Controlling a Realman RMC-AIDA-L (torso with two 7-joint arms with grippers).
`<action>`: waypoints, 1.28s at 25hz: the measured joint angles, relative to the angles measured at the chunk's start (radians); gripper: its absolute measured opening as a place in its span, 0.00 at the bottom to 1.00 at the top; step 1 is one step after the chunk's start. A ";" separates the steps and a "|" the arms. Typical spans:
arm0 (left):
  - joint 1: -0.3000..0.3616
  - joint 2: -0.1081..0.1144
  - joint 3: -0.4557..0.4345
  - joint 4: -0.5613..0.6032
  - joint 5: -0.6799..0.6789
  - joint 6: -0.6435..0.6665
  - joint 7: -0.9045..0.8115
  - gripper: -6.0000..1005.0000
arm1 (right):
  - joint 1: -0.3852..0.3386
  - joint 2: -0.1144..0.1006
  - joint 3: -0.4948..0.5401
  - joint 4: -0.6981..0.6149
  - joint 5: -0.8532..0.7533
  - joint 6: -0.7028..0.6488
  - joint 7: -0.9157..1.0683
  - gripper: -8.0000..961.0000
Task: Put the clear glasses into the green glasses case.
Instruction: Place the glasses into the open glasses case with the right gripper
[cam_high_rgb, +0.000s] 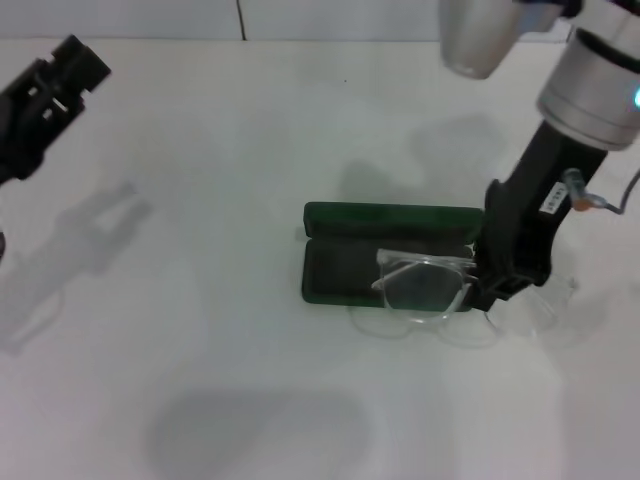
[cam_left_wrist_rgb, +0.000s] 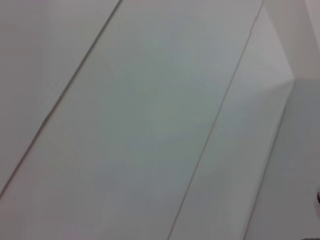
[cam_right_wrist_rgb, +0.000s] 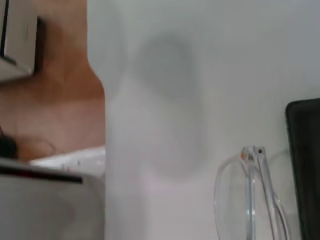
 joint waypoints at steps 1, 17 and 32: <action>0.002 -0.003 0.000 0.000 0.009 0.000 0.007 0.49 | 0.014 0.001 -0.014 0.016 -0.004 0.009 -0.012 0.12; 0.053 -0.031 -0.002 -0.044 0.058 0.006 0.147 0.49 | 0.109 0.013 -0.313 0.169 -0.037 0.329 -0.088 0.12; 0.055 -0.027 -0.006 -0.047 0.058 0.007 0.155 0.49 | 0.101 0.012 -0.333 0.184 0.038 0.406 -0.006 0.12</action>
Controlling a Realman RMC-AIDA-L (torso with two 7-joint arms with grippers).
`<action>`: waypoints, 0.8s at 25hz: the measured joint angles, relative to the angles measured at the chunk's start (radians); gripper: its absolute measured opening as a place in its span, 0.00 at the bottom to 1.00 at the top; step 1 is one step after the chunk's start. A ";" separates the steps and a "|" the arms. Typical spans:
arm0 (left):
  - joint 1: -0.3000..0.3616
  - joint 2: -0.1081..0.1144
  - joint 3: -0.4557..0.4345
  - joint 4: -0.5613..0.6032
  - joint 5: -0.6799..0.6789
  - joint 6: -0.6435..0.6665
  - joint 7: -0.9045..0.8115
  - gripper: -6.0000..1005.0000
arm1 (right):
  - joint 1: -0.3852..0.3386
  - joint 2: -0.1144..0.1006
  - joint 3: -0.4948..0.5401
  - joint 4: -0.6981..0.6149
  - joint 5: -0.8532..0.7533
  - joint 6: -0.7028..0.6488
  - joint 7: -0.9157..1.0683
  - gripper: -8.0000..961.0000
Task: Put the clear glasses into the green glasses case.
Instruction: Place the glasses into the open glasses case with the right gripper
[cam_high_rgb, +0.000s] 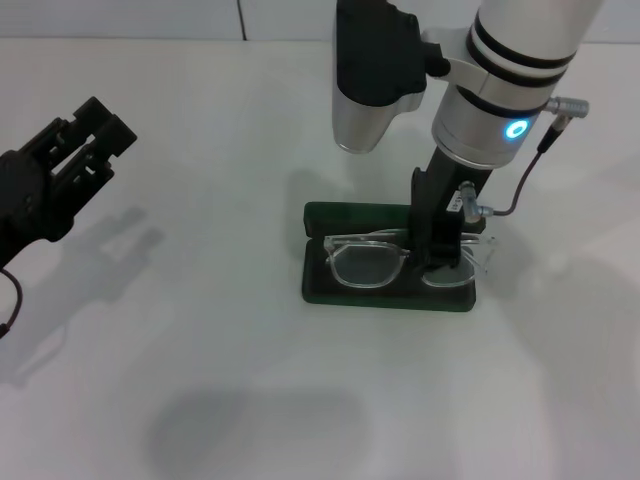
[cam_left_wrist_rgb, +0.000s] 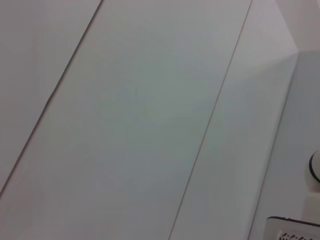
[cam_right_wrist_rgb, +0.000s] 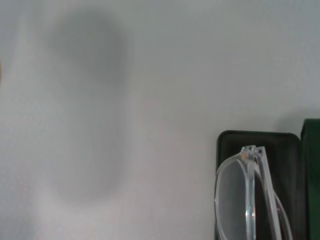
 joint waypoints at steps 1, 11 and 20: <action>0.000 0.000 0.000 0.000 0.000 0.000 0.000 0.49 | 0.000 0.000 0.000 0.008 0.001 0.006 0.001 0.12; 0.000 0.004 0.003 0.001 0.000 -0.002 0.012 0.49 | 0.002 0.000 -0.002 0.058 0.024 0.052 0.003 0.12; 0.002 0.002 0.005 -0.001 0.000 -0.005 0.032 0.49 | 0.010 0.000 -0.004 0.097 0.026 0.079 0.000 0.12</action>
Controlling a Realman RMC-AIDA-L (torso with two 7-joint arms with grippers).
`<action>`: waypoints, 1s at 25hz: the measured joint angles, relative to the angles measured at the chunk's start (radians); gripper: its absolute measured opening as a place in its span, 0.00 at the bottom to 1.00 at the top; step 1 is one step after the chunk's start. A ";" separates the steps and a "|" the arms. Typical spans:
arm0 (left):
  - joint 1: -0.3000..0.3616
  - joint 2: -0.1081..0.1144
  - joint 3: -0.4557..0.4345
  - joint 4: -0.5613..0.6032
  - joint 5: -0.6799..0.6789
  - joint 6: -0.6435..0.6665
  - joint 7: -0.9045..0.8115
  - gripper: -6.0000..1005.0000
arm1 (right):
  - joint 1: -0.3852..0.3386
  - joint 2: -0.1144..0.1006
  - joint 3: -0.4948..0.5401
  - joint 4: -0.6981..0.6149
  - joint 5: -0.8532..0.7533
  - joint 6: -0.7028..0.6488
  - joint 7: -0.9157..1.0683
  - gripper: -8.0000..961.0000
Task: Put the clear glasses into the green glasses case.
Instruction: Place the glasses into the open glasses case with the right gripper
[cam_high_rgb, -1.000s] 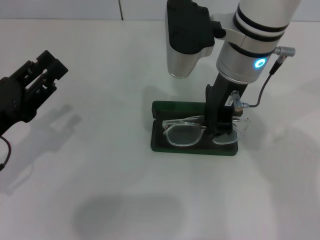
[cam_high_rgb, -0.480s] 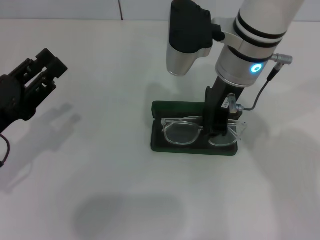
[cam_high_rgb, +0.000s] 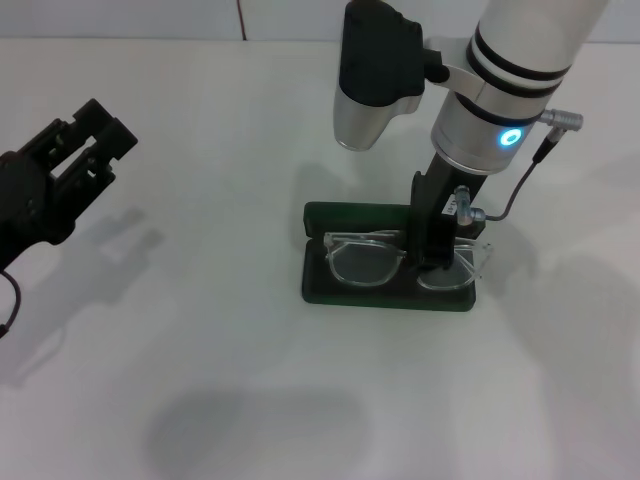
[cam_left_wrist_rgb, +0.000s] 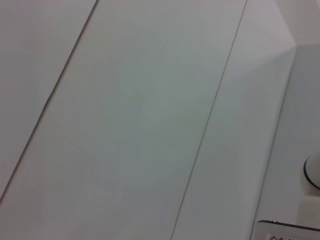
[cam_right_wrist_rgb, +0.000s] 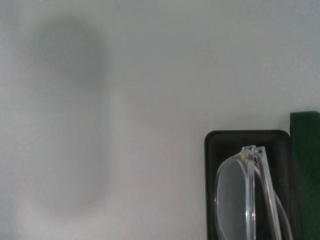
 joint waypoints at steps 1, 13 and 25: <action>0.001 -0.001 0.000 0.000 0.000 0.000 0.002 0.49 | 0.000 0.000 0.000 0.000 0.000 0.001 0.000 0.12; 0.003 -0.006 0.001 -0.002 0.000 -0.001 0.008 0.49 | 0.000 0.000 -0.039 0.015 0.024 0.018 -0.009 0.12; 0.006 -0.006 0.001 -0.003 0.000 0.000 0.008 0.48 | 0.000 0.000 -0.044 0.025 0.023 0.039 -0.010 0.12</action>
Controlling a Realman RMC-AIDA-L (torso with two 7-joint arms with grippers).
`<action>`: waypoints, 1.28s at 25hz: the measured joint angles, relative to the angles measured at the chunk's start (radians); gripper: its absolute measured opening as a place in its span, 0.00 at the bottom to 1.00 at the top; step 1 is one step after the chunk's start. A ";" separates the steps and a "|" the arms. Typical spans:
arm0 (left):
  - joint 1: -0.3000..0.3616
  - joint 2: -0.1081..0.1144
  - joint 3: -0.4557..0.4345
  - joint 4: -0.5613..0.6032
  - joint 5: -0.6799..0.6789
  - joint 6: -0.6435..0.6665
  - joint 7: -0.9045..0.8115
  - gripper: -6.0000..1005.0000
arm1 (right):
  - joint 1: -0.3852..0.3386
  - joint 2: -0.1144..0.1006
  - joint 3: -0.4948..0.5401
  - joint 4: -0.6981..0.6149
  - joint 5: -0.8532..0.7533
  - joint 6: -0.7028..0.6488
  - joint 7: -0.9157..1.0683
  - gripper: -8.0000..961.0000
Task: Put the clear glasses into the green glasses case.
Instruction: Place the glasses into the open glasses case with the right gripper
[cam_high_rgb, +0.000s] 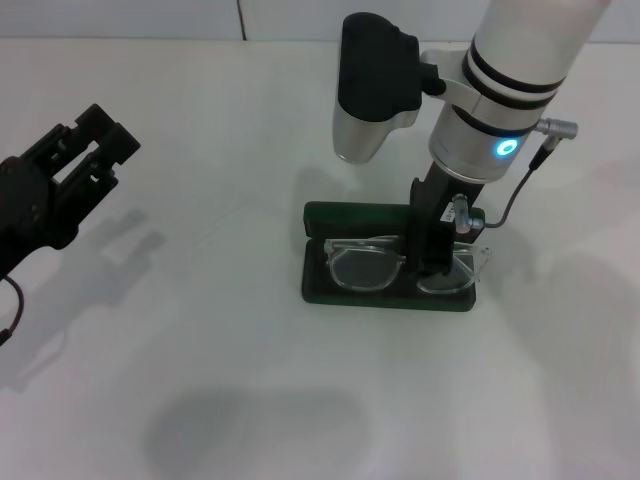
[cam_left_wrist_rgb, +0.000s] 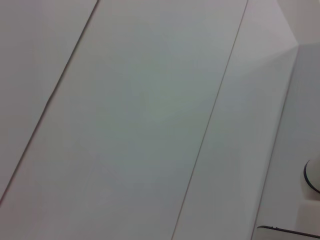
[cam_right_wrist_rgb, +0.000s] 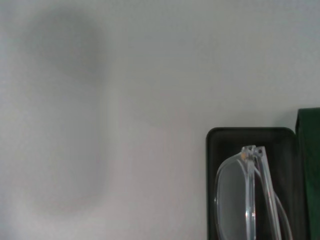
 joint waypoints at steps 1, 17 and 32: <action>0.000 0.000 0.000 0.000 0.000 0.000 0.000 0.48 | 0.000 0.000 0.000 0.000 -0.001 0.002 0.000 0.12; -0.004 -0.001 0.000 -0.013 0.000 0.000 0.009 0.48 | 0.001 0.000 -0.007 0.003 -0.001 0.017 -0.001 0.12; -0.004 -0.001 0.000 -0.013 0.000 0.003 0.014 0.48 | 0.001 0.000 -0.007 -0.013 -0.001 0.001 0.015 0.16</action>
